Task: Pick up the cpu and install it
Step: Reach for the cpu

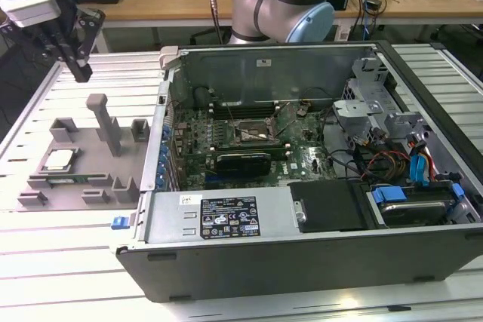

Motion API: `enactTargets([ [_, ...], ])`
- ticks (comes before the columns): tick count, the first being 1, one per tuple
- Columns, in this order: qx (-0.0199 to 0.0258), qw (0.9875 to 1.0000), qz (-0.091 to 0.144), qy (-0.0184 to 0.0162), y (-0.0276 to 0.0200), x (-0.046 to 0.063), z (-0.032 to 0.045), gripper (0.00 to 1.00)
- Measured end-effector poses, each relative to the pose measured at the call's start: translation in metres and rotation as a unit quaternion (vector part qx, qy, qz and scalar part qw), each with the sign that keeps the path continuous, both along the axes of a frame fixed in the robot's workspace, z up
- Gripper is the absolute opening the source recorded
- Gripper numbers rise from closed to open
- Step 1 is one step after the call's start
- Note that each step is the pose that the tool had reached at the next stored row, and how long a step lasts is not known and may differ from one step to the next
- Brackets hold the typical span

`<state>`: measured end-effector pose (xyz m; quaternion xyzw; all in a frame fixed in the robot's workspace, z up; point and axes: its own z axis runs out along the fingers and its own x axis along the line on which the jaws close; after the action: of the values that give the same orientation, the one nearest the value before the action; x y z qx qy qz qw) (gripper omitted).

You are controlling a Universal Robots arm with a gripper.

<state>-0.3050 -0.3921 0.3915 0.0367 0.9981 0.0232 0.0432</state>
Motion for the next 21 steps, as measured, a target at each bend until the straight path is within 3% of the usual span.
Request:
enactTargets([
  [5,0.0,1.0,0.0,-0.0004,0.0017,-0.013,-0.0074,0.11],
  [12,0.0,1.0,0.0,-0.0004,0.0077,-0.031,-0.0226,0.11],
  [21,0.0,1.0,0.0,-0.0005,0.0192,-0.07,-0.0468,0.11],
])
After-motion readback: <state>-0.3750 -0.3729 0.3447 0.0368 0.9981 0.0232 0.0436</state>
